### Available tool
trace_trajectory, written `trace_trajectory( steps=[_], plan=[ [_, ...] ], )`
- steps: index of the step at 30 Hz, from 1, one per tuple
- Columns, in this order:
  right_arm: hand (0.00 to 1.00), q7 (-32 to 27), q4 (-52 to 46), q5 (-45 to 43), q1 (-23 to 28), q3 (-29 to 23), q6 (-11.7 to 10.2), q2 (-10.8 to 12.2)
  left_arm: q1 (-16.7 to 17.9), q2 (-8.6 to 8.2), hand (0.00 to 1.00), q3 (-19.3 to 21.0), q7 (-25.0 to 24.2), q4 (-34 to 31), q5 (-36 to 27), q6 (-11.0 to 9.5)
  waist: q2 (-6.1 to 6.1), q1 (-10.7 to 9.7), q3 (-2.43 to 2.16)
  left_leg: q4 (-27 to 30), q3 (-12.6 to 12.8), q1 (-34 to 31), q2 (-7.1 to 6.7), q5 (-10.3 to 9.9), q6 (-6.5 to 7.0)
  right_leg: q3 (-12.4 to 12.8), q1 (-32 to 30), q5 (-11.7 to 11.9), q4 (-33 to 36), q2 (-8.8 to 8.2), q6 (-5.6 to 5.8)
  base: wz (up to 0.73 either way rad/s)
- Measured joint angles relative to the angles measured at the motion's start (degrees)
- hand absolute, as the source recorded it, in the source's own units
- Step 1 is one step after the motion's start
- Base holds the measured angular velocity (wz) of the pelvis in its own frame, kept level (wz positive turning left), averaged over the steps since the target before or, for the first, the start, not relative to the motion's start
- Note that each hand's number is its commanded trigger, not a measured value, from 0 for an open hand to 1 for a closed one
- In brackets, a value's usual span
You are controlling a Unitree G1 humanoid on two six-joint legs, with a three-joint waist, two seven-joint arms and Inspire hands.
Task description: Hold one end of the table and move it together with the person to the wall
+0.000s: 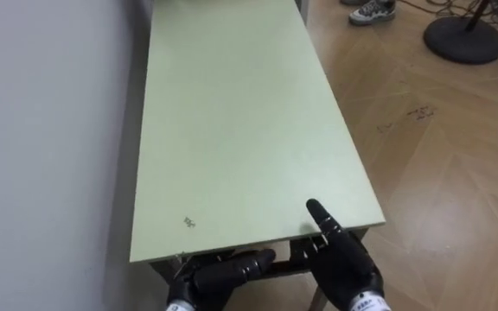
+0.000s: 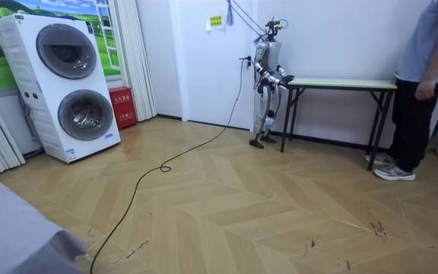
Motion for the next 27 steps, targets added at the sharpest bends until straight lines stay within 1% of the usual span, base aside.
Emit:
trace_trajectory(
  steps=[2, 4, 8, 12, 13, 14, 15, 17, 19, 21, 23, 25, 26, 27],
  plan=[
    [0.0, 0.9, 0.0, 0.0, 0.0, 0.1, 0.7, -0.4, -0.7, -0.06, 0.0, 0.0, -0.8, 0.2, 0.2, 0.1, -0.33, -0.1, 0.06, 0.0, 0.5, 0.0, 0.18, 0.0, -0.08, 0.0, -0.3, 0.1, 0.1, 0.03, -0.09, -0.12],
    [0.0, 1.4, 0.0, 0.0, 0.1, 0.2, 1.2, -0.7, -0.7, 0.27, 0.0, 0.1, -1.7, 0.2, 0.7, 0.2, -0.7, -0.2, 0.1, 0.1, 0.5, 0.0, 0.2, -0.2, -0.27, 0.0, -0.3, 0.1, 0.2, 0.05, -0.12, -0.02],
    [0.0, 2.0, 0.3, -0.2, 0.1, 0.2, 2.0, -0.8, -1.1, 0.5, 0.0, 0.1, -3.3, 0.5, 0.7, 1.0, -1.49, -0.5, -0.13, 0.2, 0.5, -0.1, 0.21, -0.3, -0.26, 0.0, -0.5, 0.1, 0.1, 0.07, -0.14, 0.0],
    [0.0, 3.3, 0.9, -0.3, 0.1, 0.1, 2.8, -0.9, -1.4, 0.84, 0.0, -0.2, -5.6, 1.8, 1.0, 1.2, -1.53, -1.3, -0.24, 0.5, 0.4, -0.1, 0.21, -0.4, -0.02, -0.1, -0.4, 0.1, 0.1, 0.07, -0.13, 0.0],
    [0.0, 3.9, 1.1, -0.3, 0.1, 0.1, 3.0, -0.9, -1.4, 1.11, 0.0, -0.6, -6.4, 2.2, 1.4, 1.2, -1.52, -1.5, -0.24, 0.5, 0.4, -0.1, 0.21, -0.4, -0.01, -0.1, -0.4, 0.1, 0.1, 0.07, -0.13, 0.0],
    [0.0, 4.4, 1.2, -0.5, 0.1, 0.1, 3.3, -1.1, -1.4, 1.86, 0.0, -1.3, -7.3, 2.4, 2.6, 1.3, -1.51, -1.5, -0.25, 0.5, 0.4, -0.1, 0.21, -0.4, -0.01, -0.1, -0.4, 0.1, 0.0, 0.08, -0.13, 0.0],
    [0.0, 4.7, 1.2, -0.8, 0.1, 0.2, 3.4, -1.4, -1.4, 2.02, 0.0, -1.5, -7.7, 2.4, 3.3, 1.5, -1.5, -1.5, -0.25, 0.5, 0.4, -0.1, 0.21, -0.4, -0.01, -0.1, -0.4, 0.1, 0.0, 0.09, -0.13, 0.0],
    [0.0, 5.8, 1.2, -2.6, 0.1, 0.0, 3.4, -2.0, -1.3, 2.57, 0.0, -2.2, -8.9, 2.4, 4.8, 2.3, -1.5, -1.8, -0.26, 0.5, 0.2, -0.1, 0.21, -0.4, -0.04, -0.1, -0.4, 0.1, 0.0, 0.13, -0.14, 0.02],
    [0.0, 6.7, 1.2, -4.9, 0.1, -0.2, 3.4, -2.1, -1.3, 3.05, 0.0, -2.3, -9.4, 2.5, 5.1, 2.6, -1.44, -1.9, -0.29, 0.5, 0.1, -0.2, 0.25, -0.5, -0.13, -0.2, -0.4, 0.1, -0.1, 0.22, -0.15, 0.0],
    [0.0, 7.8, 1.2, -7.6, 0.1, -0.2, 3.4, -2.3, -1.3, 3.42, 0.0, -2.2, -9.3, 3.0, 5.7, 2.7, -1.38, -2.0, -0.46, 0.4, 0.1, -0.2, 0.37, -0.6, -0.36, -0.2, -0.4, 0.2, -0.1, 0.33, -0.22, 0.0],
    [0.0, 9.2, 1.5, -11.5, 0.1, -0.2, 3.5, -2.4, -1.3, 4.28, 0.0, -2.2, -9.4, 3.4, 7.6, 3.1, -1.43, -2.0, -0.72, 0.4, 0.1, -0.1, 0.64, -0.6, -0.38, -0.3, 0.0, 0.3, -0.1, 0.55, -0.39, 0.0],
    [0.0, 10.7, 2.6, -14.0, -0.1, -0.1, 3.5, -2.7, -1.4, 4.59, 0.0, -1.9, -9.4, 4.5, 8.5, 3.2, -1.63, -2.0, -0.74, 0.4, 0.5, 0.2, 0.91, -0.6, -0.46, -0.4, 0.3, 0.2, -0.1, 0.64, -0.43, 0.0],
    [0.0, 11.7, 4.5, -16.2, -0.7, -0.1, 3.5, -2.6, -1.6, 4.65, 0.0, -1.7, -9.6, 6.0, 8.8, 3.2, -1.85, -2.0, -0.64, 0.2, 0.6, 0.7, 0.94, -0.6, -0.52, -0.4, 0.6, 0.2, -0.1, 0.65, -0.55, -0.05],
    [0.0, 12.1, 5.6, -17.6, -1.1, -0.1, 3.6, -2.6, -1.7, 4.64, 0.0, -1.5, -9.7, 7.0, 9.1, 3.2, -1.96, -2.1, -0.66, 0.1, 0.7, 0.9, 0.94, -0.6, -0.56, -0.4, 0.6, 0.1, -0.1, 0.66, -0.61, -0.07]
  ],
)
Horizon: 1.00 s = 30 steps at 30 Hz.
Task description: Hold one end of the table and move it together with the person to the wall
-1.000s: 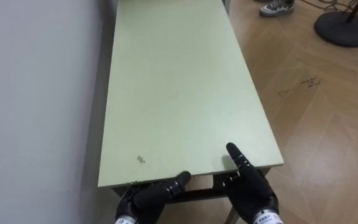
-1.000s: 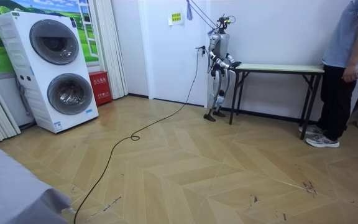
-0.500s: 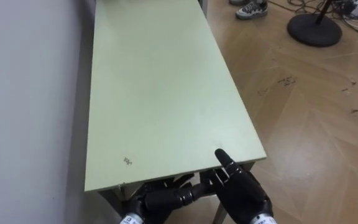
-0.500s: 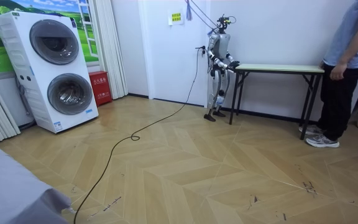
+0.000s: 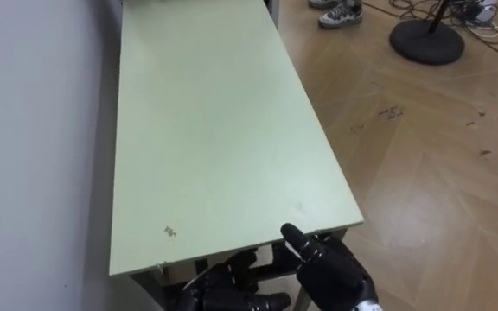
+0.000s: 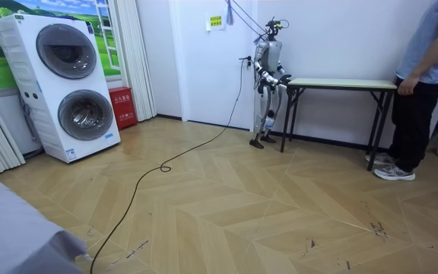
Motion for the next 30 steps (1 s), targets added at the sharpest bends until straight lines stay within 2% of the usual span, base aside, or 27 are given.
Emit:
trace_trajectory(
  steps=[4, 7, 10, 14, 18, 20, 23, 27, 30],
  plan=[
    [0.0, 0.4, 3.1, -9.3, -1.0, 0.3, 1.1, -1.2, -0.5, 0.8, 0.0, 0.7, -0.1, 4.3, 4.2, 0.0, -1.05, 0.2, 0.28, 0.0, 0.0, -0.1, 0.06, -0.1, -0.12, -0.3, -0.1, 0.0, 0.0, 0.02, -0.02, -0.02],
    [0.0, 1.3, 4.5, -13.8, -1.2, 0.4, 1.6, -1.3, -0.6, 1.41, 0.0, 0.6, 0.1, 6.2, 4.6, 0.0, -2.06, 0.3, -0.05, 0.3, 0.0, -0.1, 0.12, -0.2, -0.12, -0.5, 0.2, 0.0, -0.3, 0.03, -0.04, 0.0],
    [0.0, 1.8, 8.2, -15.7, -2.2, 0.4, 1.6, -1.3, -1.2, 1.7, 0.0, 0.7, 0.9, 8.3, 5.5, -0.9, -2.56, 0.6, -0.11, 0.4, 0.0, 0.2, 0.11, -0.4, -0.03, -0.5, 0.7, 0.1, -0.7, 0.08, -0.05, 0.0],
    [0.0, 1.7, 14.7, -17.8, -2.9, 0.3, 1.5, -1.2, -2.9, 1.67, 0.0, 0.8, 2.2, 13.5, 7.5, -2.2, -2.44, 0.8, 0.04, 0.4, 0.0, 0.4, 0.09, -0.6, -0.03, -0.5, 1.1, 0.2, -1.1, 0.1, 0.02, 0.0],
    [0.0, 1.6, 18.0, -20.6, -3.1, 0.2, 1.5, -1.4, -2.9, 1.58, 0.0, 0.7, 3.2, 15.1, 7.5, -2.5, -2.18, 0.7, 0.23, 0.3, 0.0, 0.2, 0.11, -0.7, -0.05, -1.0, 0.9, 0.2, -1.1, 0.08, 0.02, 0.0],
    [0.0, 1.3, 18.7, -21.4, -3.1, -0.1, 1.5, -1.5, -3.0, 1.43, 0.0, 0.8, 3.4, 16.4, 7.5, -3.9, -1.98, 0.7, 0.27, 0.2, 0.0, 0.2, 0.12, -0.7, -0.07, -1.0, 0.8, 0.2, -1.2, 0.08, 0.0, 0.0],
    [0.0, 1.1, 23.1, -22.8, -4.0, -1.8, 0.2, -1.0, -3.4, 0.64, 0.0, 2.1, 4.4, 20.7, 8.0, -5.2, -1.78, 0.6, 0.16, -0.1, 0.0, 0.9, 0.12, -0.7, -0.09, -1.3, 1.5, 0.2, -1.5, 0.09, 0.0, 0.0],
    [0.0, -0.4, 26.9, -22.4, -3.2, -3.8, -0.3, -1.1, -3.0, 0.27, 0.0, 3.1, 6.0, 22.8, 9.1, -5.9, -1.74, 0.8, 0.02, -0.6, 0.0, 1.8, 0.09, -0.7, -0.19, -1.6, 2.2, 0.2, -2.1, 0.11, -0.01, -0.02],
    [0.0, -1.7, 28.9, -22.5, -3.1, -5.5, -1.5, -0.7, -3.1, -0.79, 0.0, 4.6, 6.6, 25.8, 11.0, -7.3, -1.57, 0.5, -0.04, -1.5, 0.1, 3.2, 0.09, -0.8, -0.33, -1.6, 3.0, 0.2, -2.2, 0.2, -0.01, -0.07]
  ],
)
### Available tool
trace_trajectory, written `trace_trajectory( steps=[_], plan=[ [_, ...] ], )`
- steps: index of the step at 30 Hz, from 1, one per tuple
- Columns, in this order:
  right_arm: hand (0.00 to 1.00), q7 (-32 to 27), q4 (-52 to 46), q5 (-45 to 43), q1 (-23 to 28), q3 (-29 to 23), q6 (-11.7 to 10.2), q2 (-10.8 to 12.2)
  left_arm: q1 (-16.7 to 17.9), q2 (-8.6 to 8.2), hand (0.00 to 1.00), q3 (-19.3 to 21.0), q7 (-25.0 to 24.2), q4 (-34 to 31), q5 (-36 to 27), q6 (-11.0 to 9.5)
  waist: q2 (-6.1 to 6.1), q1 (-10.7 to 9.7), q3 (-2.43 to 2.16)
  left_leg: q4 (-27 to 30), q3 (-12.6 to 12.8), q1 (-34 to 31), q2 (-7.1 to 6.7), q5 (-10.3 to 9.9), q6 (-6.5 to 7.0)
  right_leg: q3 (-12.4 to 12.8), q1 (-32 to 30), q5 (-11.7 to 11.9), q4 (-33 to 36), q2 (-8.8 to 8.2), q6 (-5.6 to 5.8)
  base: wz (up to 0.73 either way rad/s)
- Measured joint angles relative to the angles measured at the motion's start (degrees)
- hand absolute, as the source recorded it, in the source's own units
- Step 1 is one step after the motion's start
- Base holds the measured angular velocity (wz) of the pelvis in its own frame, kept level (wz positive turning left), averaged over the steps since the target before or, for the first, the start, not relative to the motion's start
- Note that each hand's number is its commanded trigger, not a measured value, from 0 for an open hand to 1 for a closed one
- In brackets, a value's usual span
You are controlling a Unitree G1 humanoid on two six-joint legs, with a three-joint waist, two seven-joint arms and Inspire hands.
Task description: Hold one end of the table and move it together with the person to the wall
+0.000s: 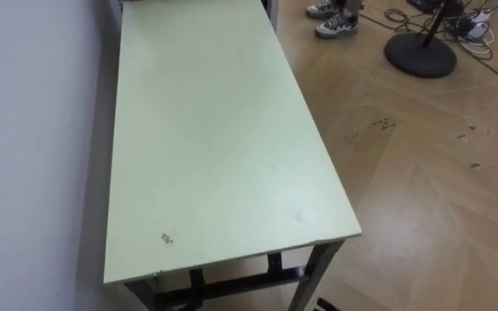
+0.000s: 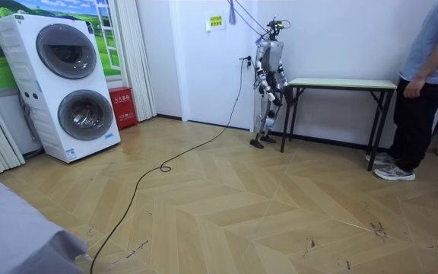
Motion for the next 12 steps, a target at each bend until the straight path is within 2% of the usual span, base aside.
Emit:
trace_trajectory(
  steps=[2, 6, 8, 12],
  plan=[
    [0.0, -1.7, 3.2, 0.0, -0.2, -1.8, -1.4, 0.6, 0.3, -0.24, 0.0, 0.7, 1.5, 1.4, 1.1, -1.1, 0.01, -0.3, -0.11, -0.2, 0.0, 0.7, 0.09, -0.2, -0.17, -0.3, 0.5, 0.0, 0.0, 0.11, 0.0, -0.04],
    [0.0, -4.5, 7.1, -0.2, 0.4, -3.8, -2.1, 0.7, 1.2, -1.19, 0.0, 1.4, 4.1, 2.6, 3.0, -3.5, 0.01, -0.4, -0.11, -0.5, -0.1, 0.9, 0.1, -0.2, -0.21, -0.5, 0.9, 0.0, -0.1, 0.14, 0.0, 0.0],
    [0.0, -5.5, 8.1, -1.5, 1.6, -5.7, -2.7, 1.1, 1.6, -2.21, 0.0, 3.7, 5.9, 4.5, 6.6, -4.6, -0.27, -0.4, -0.23, -0.7, -0.1, 1.0, 0.07, -0.2, -0.22, -0.3, 1.1, 0.0, -0.8, 0.21, -0.01, 0.0],
    [0.0, -6.7, 9.8, -2.0, 2.3, -7.1, -3.1, 1.6, 1.9, -2.48, 0.0, 6.6, 9.2, 6.0, 10.3, -5.0, -0.41, -0.5, -0.29, -0.9, -0.1, 1.1, 0.12, -0.3, -0.35, -0.2, 1.3, 0.0, -0.9, 0.35, -0.01, -0.02]
  ],
)
